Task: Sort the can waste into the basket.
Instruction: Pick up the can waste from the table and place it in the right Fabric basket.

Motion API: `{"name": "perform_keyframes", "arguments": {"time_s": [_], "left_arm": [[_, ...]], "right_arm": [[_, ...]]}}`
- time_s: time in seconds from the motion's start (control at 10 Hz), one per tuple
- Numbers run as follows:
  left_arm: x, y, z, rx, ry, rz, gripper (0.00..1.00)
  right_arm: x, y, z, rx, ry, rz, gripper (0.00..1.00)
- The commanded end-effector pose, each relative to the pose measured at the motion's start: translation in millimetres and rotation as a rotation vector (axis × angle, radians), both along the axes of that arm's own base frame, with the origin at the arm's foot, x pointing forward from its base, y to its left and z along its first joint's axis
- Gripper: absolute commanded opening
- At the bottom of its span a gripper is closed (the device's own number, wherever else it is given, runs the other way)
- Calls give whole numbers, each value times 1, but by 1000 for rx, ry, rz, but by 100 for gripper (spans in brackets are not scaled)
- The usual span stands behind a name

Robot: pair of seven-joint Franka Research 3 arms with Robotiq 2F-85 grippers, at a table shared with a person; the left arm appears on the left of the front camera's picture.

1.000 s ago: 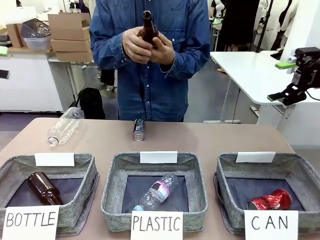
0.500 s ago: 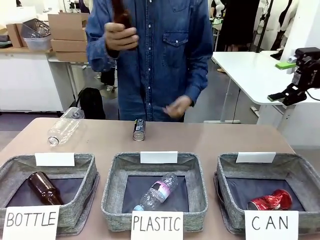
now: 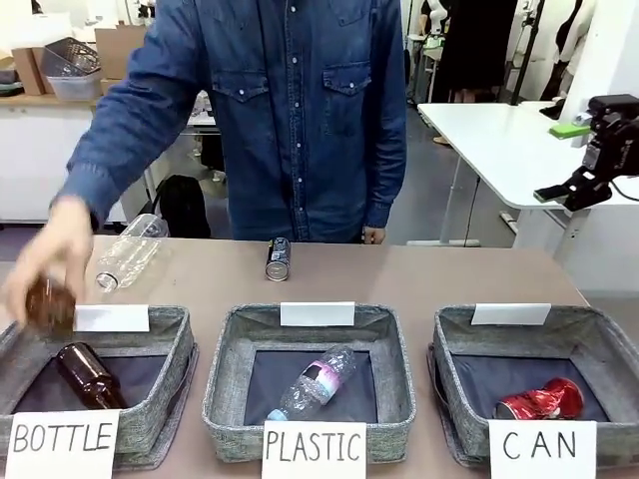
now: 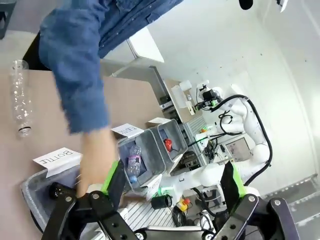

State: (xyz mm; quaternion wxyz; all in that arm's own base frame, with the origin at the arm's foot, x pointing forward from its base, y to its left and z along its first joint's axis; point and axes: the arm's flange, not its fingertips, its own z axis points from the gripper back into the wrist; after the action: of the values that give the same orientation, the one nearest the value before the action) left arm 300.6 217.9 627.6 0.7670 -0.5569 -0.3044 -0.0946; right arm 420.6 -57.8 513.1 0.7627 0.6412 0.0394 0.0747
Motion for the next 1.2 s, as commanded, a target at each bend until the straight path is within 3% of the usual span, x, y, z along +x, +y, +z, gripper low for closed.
{"name": "perform_keyframes", "arguments": {"time_s": [0.0, 0.7, 1.1], "left_arm": [[2, -8, 1, 11, -18, -4, 100], [11, -56, -2, 61, -18, -64, 100], [11, -39, -6, 97, 0, -95, 100]], "right_arm": [[-1, -3, 1, 0, -18, 17, 100], [-1, -3, 1, 0, -18, 17, 100], [-1, -3, 1, 0, -18, 17, 100]]}}
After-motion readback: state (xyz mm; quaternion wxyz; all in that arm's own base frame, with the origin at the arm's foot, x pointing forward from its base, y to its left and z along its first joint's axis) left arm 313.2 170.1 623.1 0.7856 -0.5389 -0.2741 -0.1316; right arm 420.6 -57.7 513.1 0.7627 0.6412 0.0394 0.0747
